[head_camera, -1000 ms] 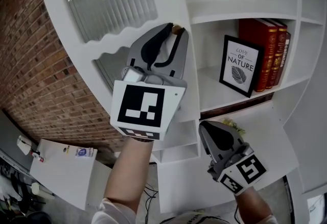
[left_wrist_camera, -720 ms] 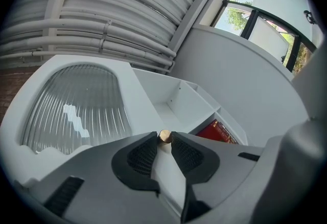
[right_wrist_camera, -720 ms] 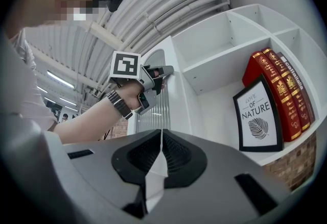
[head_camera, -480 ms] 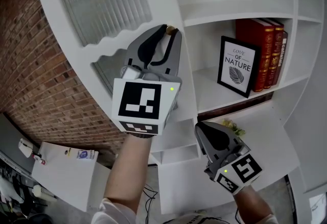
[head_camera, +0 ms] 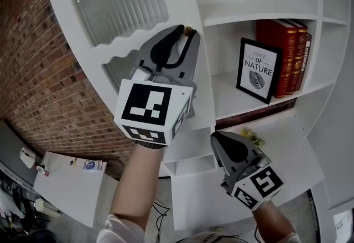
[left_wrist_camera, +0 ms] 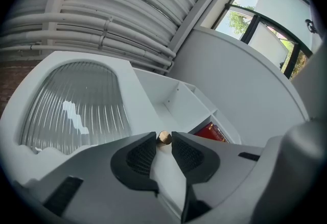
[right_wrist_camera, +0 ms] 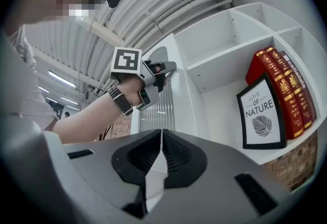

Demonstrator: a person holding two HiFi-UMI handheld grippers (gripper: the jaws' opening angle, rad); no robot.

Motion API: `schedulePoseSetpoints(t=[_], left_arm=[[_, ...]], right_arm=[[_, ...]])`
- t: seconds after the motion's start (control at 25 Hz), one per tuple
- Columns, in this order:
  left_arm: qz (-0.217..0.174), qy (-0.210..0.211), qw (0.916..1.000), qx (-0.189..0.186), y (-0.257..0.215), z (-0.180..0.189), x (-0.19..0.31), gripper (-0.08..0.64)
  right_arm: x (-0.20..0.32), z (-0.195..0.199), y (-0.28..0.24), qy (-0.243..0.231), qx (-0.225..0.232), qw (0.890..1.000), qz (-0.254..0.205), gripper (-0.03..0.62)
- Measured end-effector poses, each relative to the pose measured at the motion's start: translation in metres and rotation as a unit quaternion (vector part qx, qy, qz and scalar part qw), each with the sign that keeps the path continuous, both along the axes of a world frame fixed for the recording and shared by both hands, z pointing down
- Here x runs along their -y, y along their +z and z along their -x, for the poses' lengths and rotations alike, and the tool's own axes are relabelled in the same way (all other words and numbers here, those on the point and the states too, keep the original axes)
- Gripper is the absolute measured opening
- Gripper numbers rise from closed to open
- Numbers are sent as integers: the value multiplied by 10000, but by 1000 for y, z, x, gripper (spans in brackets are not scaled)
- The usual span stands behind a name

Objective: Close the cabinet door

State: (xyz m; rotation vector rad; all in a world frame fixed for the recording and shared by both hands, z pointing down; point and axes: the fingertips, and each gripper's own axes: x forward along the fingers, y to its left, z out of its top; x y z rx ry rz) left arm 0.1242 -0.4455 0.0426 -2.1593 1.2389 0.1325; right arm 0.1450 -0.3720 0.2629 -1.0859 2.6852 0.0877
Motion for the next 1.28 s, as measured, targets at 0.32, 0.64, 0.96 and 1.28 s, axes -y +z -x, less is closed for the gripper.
schedulePoseSetpoints(t=[0.32,0.64,0.96,1.28], left_arm=[[31,259,9995,-195,7,3,-24,95],[197,539,9983,-127,38,7,-52,54],[747,900,9929,-197,92,24,-85,12],[1162,1287,9844,-291,126,59,-130,11]], right_arm=[[-11,-2,2,101,-5,9999,38,20],[-26,7,9,294,-68,9995,129,20],[-56,28,25,468,-146,9983,304,20],[-97,65,37,657,-198,9967,432,18]])
